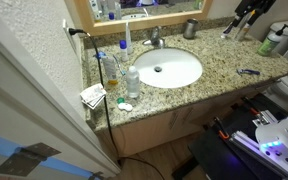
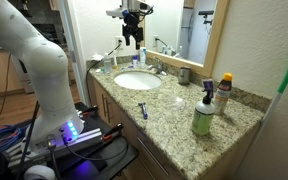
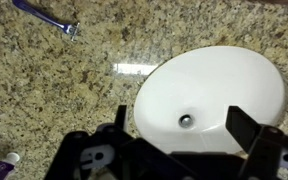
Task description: Close the tap
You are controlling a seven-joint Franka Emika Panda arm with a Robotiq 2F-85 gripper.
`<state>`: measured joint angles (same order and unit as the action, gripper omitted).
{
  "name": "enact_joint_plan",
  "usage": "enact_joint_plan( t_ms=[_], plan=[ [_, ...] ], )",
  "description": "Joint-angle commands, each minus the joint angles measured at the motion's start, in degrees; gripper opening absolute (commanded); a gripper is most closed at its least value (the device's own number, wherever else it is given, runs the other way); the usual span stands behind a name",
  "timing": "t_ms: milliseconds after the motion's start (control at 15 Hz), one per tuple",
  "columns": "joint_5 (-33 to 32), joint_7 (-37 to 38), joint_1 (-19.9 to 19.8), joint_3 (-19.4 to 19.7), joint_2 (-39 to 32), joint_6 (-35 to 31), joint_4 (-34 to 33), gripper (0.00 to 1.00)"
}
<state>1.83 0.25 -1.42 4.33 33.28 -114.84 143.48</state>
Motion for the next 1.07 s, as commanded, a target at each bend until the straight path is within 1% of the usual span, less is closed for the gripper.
enact_joint_plan(
  t_ms=[0,133,200,267,333,400,467,533,667,733,800,867,933,1000],
  plan=[
    [-3.23,4.79,-0.7,-4.32,-8.98,-10.69,1.24,1.0],
    [-2.65,9.37,0.19,-6.62,-15.54,-17.33,-1.85,1.0],
    [-2.55,12.05,0.38,-7.88,-19.2,-20.64,-4.45,1.0],
    [-2.04,13.7,0.65,-8.45,-22.17,-22.03,-7.0,1.0],
    [-1.16,15.43,0.89,-8.71,-24.06,-21.68,-9.7,1.0],
    [-2.09,13.22,0.94,-8.02,-18.3,-21.56,-3.47,1.0],
    [-2.1,13.96,1.24,-8.29,-20.38,-21.71,-5.28,1.0],
    [-2.1,13.96,1.3,-8.25,-20.89,-21.71,-5.46,1.0],
    [-2.09,13.94,1.2,-8.1,-20.06,-21.64,-4.96,1.0],
    [-4.97,14.66,0.55,-8.64,-20.89,-22.41,-3.86,1.0],
    [-6.8,16.76,0.34,-9.38,-23.52,-24.42,-4.91,1.0],
    [-6.8,17.63,0.76,-9.52,-27.71,-27.17,-7.02,1.0],
    [-8.77,21.37,0.33,-10.02,-30.73,-28.43,-9.02,1.0],
    [-6.77,21.33,1.19,-9.61,-33.37,-29.37,-11.66,1.0]
  ],
)
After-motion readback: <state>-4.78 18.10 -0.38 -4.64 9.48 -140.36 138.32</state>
